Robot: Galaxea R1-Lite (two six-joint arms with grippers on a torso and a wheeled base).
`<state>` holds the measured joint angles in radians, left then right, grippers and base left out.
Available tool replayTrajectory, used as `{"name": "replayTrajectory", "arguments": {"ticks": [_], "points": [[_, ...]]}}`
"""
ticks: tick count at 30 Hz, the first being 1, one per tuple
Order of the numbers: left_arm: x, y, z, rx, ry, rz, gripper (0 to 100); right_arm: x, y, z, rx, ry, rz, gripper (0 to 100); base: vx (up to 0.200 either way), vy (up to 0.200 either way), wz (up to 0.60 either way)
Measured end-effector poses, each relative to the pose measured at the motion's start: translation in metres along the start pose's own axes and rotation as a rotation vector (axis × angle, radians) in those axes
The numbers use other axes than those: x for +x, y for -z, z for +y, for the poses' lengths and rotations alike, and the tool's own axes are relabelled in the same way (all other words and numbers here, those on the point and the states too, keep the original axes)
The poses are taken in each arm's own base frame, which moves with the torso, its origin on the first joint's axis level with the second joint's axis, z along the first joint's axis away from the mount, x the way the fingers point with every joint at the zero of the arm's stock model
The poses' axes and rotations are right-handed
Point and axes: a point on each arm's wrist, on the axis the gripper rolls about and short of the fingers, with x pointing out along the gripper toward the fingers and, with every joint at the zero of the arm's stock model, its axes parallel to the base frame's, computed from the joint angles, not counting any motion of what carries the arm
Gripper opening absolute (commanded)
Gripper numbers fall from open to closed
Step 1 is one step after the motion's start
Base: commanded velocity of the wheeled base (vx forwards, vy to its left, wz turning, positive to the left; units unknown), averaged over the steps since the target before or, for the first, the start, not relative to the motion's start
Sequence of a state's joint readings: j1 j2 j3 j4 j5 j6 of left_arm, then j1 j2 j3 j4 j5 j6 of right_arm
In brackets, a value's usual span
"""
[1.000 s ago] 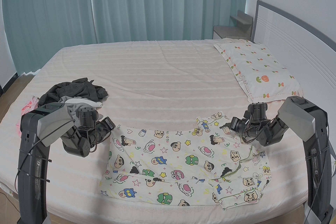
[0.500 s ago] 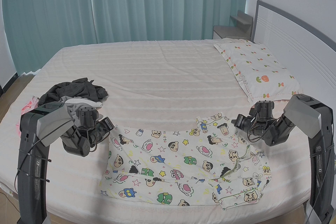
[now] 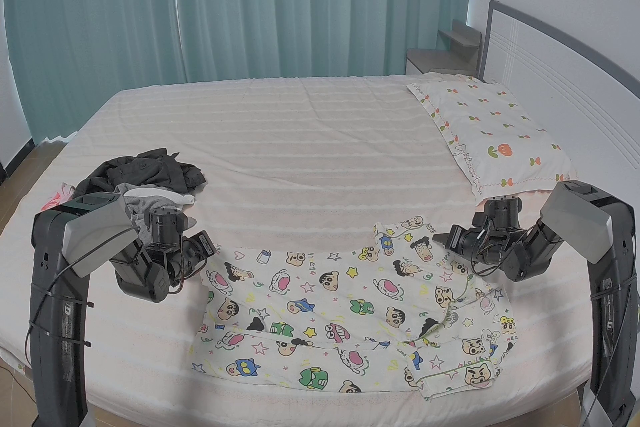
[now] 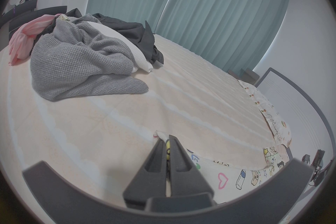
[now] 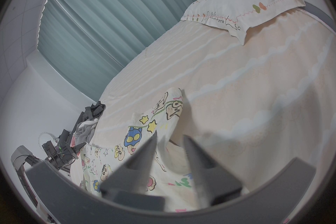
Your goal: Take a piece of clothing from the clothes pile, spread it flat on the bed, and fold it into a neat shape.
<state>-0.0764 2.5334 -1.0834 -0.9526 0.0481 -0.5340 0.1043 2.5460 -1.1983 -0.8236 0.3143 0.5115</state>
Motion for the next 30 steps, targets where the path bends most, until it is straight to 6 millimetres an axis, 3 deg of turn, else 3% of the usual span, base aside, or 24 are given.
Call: {"name": "replayTrajectory", "arguments": {"ticks": [13,14,22,30], "points": [[-0.004,0.004,0.005,-0.004,-0.046,0.001,0,0.021,-0.002,0.011,-0.024,-0.014,0.042,100,0.0,0.0,0.0],[-0.004,0.004,0.005,-0.004,-0.047,-0.001,0,0.024,0.0,0.011,-0.032,-0.013,0.051,0,0.0,0.0,0.0],[-0.005,0.006,0.0,0.0,-0.042,0.0,0,0.038,0.008,0.007,-0.043,-0.012,0.075,0,0.0,0.0,0.0],[-0.008,0.003,-0.002,0.0,-0.037,-0.007,0,0.028,0.0,-0.002,-0.024,-0.104,0.012,0,0.0,0.0,0.0]]}}
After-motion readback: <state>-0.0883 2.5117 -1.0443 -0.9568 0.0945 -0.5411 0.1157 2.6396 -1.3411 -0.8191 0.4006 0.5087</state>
